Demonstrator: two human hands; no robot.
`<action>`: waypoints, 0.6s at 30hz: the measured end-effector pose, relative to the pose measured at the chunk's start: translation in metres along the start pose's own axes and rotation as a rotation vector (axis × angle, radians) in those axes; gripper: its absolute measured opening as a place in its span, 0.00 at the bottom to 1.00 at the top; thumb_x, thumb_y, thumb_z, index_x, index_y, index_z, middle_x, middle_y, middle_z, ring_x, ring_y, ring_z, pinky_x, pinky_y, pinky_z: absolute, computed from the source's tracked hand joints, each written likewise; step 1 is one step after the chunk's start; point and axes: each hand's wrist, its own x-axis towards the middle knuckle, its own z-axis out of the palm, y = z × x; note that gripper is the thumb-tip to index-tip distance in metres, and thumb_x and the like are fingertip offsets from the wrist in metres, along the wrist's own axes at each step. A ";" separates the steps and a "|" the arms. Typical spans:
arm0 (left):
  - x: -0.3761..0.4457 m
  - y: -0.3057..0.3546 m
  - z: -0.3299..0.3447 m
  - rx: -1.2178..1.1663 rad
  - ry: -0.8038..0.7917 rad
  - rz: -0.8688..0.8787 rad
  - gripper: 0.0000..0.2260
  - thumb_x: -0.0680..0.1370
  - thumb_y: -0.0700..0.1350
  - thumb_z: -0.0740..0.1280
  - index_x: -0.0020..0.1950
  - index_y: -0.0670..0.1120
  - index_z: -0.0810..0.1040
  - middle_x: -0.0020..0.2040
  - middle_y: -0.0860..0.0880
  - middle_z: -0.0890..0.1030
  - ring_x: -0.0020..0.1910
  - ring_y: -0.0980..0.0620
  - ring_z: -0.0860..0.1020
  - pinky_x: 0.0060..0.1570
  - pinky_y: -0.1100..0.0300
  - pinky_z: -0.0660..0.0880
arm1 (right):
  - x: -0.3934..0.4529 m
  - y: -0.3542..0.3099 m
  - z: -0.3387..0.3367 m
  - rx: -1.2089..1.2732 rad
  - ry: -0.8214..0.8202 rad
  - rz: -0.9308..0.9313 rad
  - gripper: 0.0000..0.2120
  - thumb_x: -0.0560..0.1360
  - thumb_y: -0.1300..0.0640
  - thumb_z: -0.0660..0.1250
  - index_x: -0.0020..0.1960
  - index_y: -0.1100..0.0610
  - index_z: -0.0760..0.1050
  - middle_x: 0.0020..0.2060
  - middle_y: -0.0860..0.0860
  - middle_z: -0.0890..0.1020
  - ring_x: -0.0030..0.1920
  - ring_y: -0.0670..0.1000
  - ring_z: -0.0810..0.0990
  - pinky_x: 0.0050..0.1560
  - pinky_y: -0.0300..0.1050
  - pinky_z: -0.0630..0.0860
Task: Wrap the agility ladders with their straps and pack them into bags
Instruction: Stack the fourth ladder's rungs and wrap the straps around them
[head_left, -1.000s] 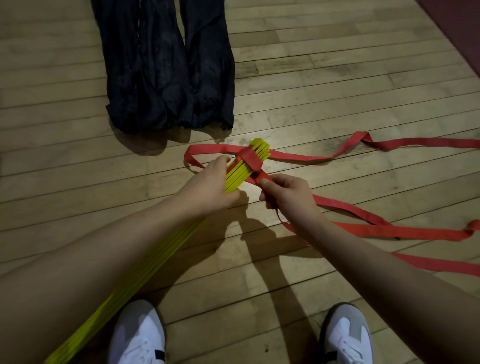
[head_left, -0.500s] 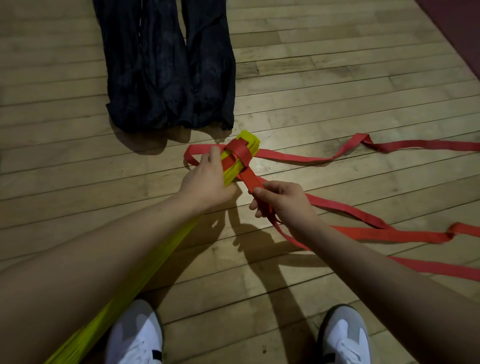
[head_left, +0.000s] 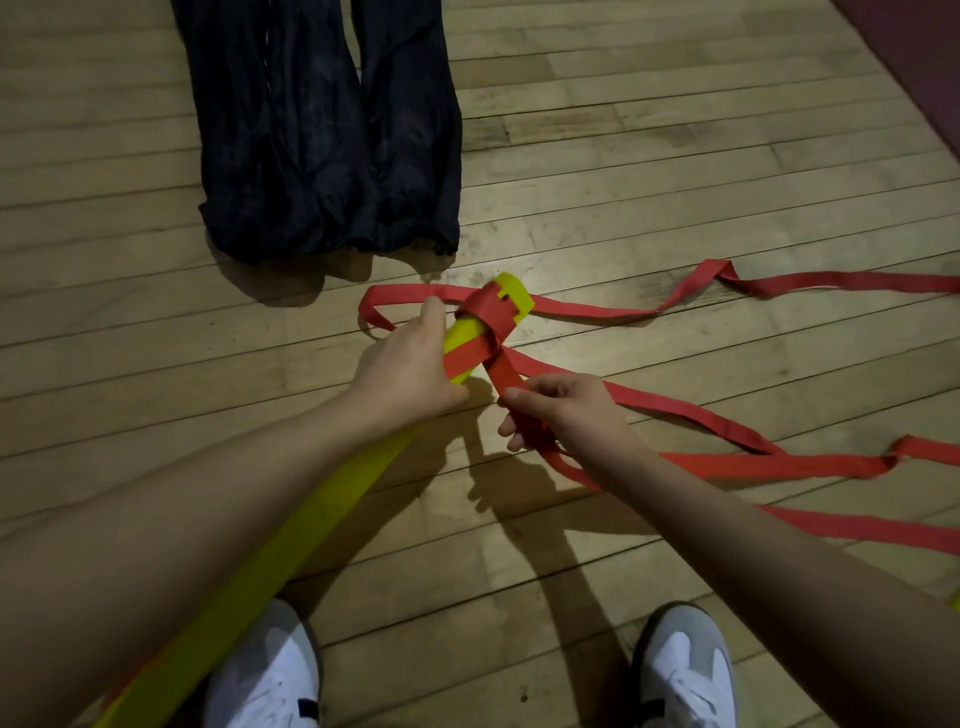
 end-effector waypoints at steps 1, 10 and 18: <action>0.000 0.002 -0.001 0.017 0.009 -0.031 0.27 0.70 0.52 0.74 0.60 0.46 0.63 0.48 0.50 0.75 0.45 0.47 0.77 0.42 0.52 0.76 | 0.000 -0.001 0.001 -0.010 -0.015 -0.004 0.10 0.78 0.61 0.65 0.51 0.69 0.77 0.37 0.60 0.82 0.33 0.53 0.80 0.39 0.46 0.75; -0.003 0.014 0.016 -0.165 -0.195 0.000 0.30 0.72 0.60 0.70 0.63 0.42 0.64 0.55 0.47 0.73 0.50 0.48 0.76 0.43 0.55 0.74 | 0.009 -0.006 0.002 0.073 0.064 -0.125 0.06 0.78 0.64 0.64 0.46 0.67 0.78 0.32 0.58 0.79 0.29 0.51 0.74 0.33 0.42 0.72; -0.006 0.001 0.007 -0.498 -0.415 0.107 0.20 0.76 0.49 0.70 0.62 0.50 0.63 0.49 0.47 0.78 0.46 0.52 0.80 0.47 0.51 0.79 | 0.006 0.001 -0.002 0.140 0.119 -0.142 0.07 0.78 0.65 0.64 0.47 0.69 0.78 0.31 0.58 0.79 0.29 0.51 0.75 0.32 0.41 0.73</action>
